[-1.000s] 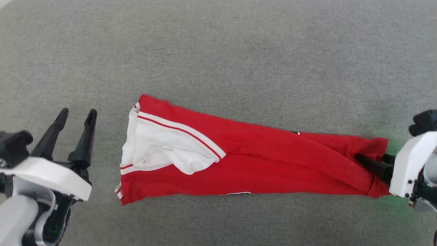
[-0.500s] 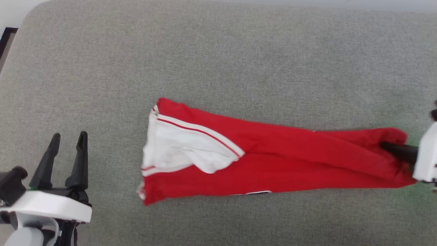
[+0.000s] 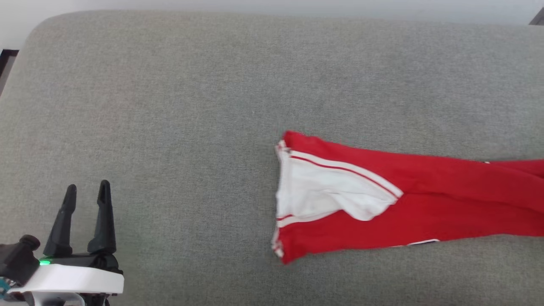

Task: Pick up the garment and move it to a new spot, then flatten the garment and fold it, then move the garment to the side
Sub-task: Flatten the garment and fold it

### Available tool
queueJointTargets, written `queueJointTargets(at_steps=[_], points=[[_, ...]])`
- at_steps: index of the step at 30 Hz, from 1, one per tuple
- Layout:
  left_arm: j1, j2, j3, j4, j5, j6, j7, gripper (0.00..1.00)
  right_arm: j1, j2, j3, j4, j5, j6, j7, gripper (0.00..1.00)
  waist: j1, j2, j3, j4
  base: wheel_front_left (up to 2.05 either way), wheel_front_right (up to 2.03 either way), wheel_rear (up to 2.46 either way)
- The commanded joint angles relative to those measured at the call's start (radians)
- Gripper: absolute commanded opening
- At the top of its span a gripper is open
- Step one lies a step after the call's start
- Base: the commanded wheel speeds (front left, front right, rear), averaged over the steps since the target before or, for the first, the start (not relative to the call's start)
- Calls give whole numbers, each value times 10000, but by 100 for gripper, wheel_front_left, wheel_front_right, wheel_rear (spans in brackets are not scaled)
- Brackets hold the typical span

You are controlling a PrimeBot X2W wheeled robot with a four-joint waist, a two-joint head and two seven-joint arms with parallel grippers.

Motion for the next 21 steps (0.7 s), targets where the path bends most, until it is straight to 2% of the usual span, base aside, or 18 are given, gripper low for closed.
queueJointTargets(at_steps=[1,3,6,13,17,21], points=[[89,-107,86,26,101,-81,-43,100,-120,-89,-105,184,-210,-5,-147,0,0,0,-47,-72,0,0,0],[106,-251,150,22,184,-127,-43,100,-211,-158,-96,314,-452,-5,-240,0,0,0,-98,-121,0,0,0],[128,-457,162,12,311,-149,-43,100,-313,172,-58,165,-76,-5,-40,0,0,0,-201,-156,0,0,0],[288,-679,87,-193,214,-164,-43,100,76,801,419,-1489,1008,-5,768,0,0,0,-414,-82,0,0,0],[412,-722,72,-298,178,-167,-43,100,357,1195,1178,-2883,1043,-5,1032,0,0,0,-499,78,0,0,0],[419,-727,-46,-283,185,-168,-43,100,295,1788,2360,-3597,837,-5,997,0,0,0,-591,300,0,0,0]])
